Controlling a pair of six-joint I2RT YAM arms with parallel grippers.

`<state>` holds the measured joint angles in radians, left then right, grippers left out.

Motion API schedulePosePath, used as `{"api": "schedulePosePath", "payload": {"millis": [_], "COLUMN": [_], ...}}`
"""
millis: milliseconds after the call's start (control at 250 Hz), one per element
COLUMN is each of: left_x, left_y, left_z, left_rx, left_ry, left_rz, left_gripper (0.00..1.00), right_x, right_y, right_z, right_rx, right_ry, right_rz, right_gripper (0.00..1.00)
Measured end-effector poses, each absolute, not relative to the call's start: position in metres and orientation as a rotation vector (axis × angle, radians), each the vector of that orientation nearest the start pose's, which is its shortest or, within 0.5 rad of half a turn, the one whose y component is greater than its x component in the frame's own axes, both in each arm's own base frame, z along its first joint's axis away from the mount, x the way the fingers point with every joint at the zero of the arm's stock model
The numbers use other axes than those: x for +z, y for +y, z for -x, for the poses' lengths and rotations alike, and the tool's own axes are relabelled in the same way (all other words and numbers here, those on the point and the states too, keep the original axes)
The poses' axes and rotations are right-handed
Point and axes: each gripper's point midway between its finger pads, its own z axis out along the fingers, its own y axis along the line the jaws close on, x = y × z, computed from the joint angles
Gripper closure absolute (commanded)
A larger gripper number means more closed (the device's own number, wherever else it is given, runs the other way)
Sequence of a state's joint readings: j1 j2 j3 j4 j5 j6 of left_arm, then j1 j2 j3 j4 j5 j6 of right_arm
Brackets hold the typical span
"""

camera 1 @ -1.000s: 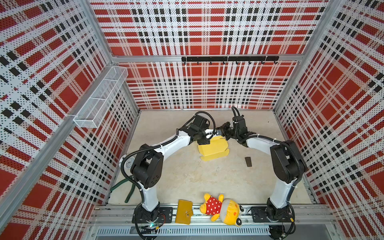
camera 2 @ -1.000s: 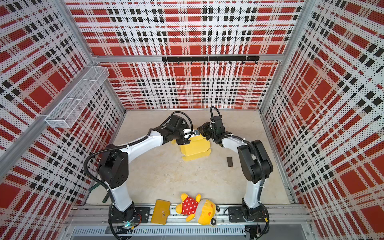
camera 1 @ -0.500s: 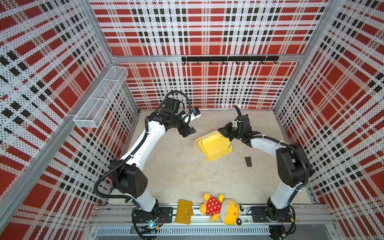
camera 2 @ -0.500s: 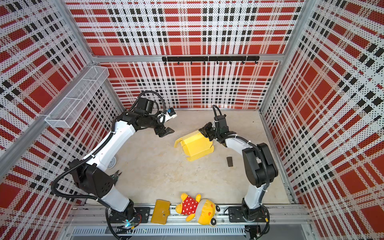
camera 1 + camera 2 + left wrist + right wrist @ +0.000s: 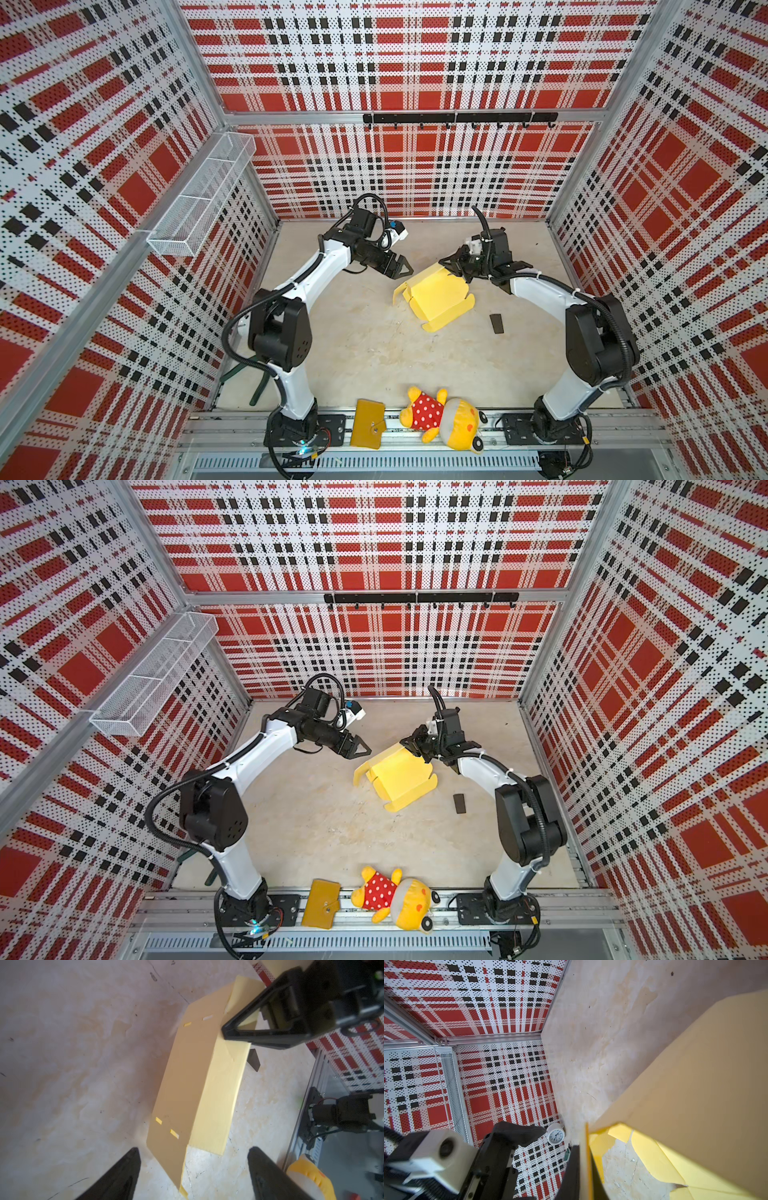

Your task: Fold the paper box

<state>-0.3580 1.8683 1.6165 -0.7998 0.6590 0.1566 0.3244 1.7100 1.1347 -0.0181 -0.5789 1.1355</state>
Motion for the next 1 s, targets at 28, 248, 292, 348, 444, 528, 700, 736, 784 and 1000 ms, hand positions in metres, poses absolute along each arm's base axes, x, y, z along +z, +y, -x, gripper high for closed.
{"api": "schedulePosePath", "payload": {"millis": [28, 248, 292, 348, 444, 528, 700, 736, 784, 1000], "left_x": [0.173, 0.136, 0.136, 0.137, 0.136, 0.13, 0.117, 0.115, 0.112, 0.103], "left_y": [-0.259, -0.271, -0.274, -0.278, -0.284, -0.286, -0.288, -0.289, -0.29, -0.294], "left_z": [-0.389, -0.394, -0.396, -0.399, -0.403, -0.402, -0.394, -0.393, -0.393, -0.392], "left_rx": [-0.955, -1.058, -1.071, -1.089, -1.124, -1.15, -1.206, -1.222, -1.241, -1.301], "left_ry": [2.429, 2.538, 2.535, 2.532, 2.531, 2.543, 2.584, 2.589, 2.597, 2.615], "left_rz": [-0.848, -0.796, -0.803, -0.814, -0.831, -0.84, -0.841, -0.838, -0.836, -0.828], "left_gripper": [0.16, 0.09, 0.1, 0.1, 0.1, 0.1, 0.09, 0.08, 0.08, 0.09], "right_x": [0.168, 0.149, 0.147, 0.145, 0.144, 0.144, 0.138, 0.136, 0.134, 0.128], "right_y": [0.241, 0.246, 0.247, 0.249, 0.248, 0.249, 0.25, 0.249, 0.248, 0.247], "right_z": [-0.421, -0.423, -0.423, -0.423, -0.424, -0.425, -0.43, -0.432, -0.434, -0.439], "right_rx": [1.389, 1.412, 1.419, 1.427, 1.434, 1.439, 1.442, 1.445, 1.448, 1.452], "right_ry": [2.365, 2.386, 2.388, 2.391, 2.394, 2.395, 2.394, 2.391, 2.386, 2.379], "right_rz": [-0.594, -0.566, -0.561, -0.556, -0.552, -0.546, -0.556, -0.565, -0.576, -0.599], "right_gripper": [0.95, 0.95, 0.95, 0.95, 0.94, 0.93, 0.92, 0.91, 0.91, 0.84]}}
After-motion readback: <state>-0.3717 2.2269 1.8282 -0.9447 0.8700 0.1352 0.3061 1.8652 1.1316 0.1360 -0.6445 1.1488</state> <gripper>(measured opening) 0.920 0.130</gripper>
